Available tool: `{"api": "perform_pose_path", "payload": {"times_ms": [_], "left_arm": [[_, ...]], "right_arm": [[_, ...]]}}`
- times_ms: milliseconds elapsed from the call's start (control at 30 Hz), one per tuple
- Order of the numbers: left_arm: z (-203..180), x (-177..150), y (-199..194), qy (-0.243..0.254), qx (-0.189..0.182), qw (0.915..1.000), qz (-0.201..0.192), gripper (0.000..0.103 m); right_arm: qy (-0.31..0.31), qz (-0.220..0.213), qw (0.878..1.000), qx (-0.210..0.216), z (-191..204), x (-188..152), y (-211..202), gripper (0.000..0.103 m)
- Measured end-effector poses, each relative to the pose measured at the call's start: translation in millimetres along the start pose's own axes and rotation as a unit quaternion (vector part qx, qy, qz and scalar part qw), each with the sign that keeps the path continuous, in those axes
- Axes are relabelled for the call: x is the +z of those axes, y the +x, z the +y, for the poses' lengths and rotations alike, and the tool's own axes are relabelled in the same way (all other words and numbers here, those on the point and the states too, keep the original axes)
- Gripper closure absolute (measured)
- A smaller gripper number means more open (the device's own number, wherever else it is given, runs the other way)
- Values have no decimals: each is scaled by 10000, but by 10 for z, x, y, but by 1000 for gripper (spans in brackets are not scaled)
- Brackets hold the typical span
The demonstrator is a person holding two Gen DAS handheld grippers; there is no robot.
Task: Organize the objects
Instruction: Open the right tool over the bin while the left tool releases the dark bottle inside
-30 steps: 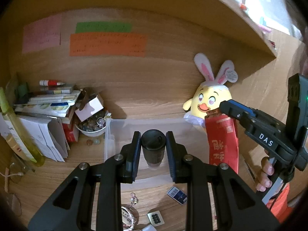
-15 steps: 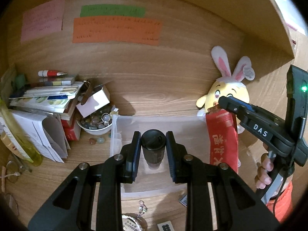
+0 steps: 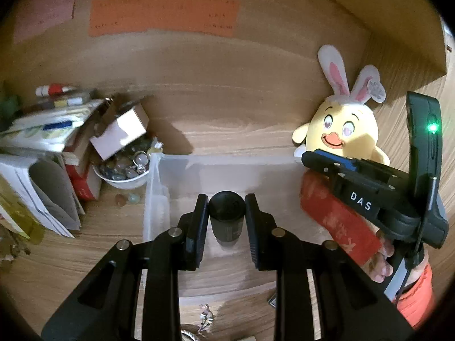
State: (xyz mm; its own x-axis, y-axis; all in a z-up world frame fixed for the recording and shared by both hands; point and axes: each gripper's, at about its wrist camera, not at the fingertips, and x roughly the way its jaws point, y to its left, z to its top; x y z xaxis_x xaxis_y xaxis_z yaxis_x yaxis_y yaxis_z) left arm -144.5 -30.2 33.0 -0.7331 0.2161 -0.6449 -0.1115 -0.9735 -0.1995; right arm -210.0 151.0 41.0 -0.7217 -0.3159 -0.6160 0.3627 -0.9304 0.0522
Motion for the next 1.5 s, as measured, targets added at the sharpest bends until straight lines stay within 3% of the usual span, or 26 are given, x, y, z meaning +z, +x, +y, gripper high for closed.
{"api": "perform_pose_path", "payload": {"times_ms": [233, 333, 367, 933, 1000, 1500], "left_arm": [[40, -29, 56, -38, -90, 9999, 106, 78], [39, -41, 54, -39, -122, 9998, 142, 64], [44, -46, 49, -50, -120, 9998, 131, 54], [-116, -64, -383, 344, -2, 9986, -401, 19], [-155, -93, -444, 405, 28, 9983, -430, 10], [-300, -460, -786, 615, 119, 9974, -356, 3]], "right_arm": [[-145, 378, 9992, 71, 79, -90, 150, 90], [-184, 449, 9988, 90, 86, -107, 162, 90], [-213, 463, 9987, 88, 91, -107, 159, 90], [-420, 62, 9990, -152, 118, -135, -409, 30], [-413, -18, 9990, -166, 110, -163, -520, 23], [-274, -8, 9996, -66, -2, -584, -978, 17]]}}
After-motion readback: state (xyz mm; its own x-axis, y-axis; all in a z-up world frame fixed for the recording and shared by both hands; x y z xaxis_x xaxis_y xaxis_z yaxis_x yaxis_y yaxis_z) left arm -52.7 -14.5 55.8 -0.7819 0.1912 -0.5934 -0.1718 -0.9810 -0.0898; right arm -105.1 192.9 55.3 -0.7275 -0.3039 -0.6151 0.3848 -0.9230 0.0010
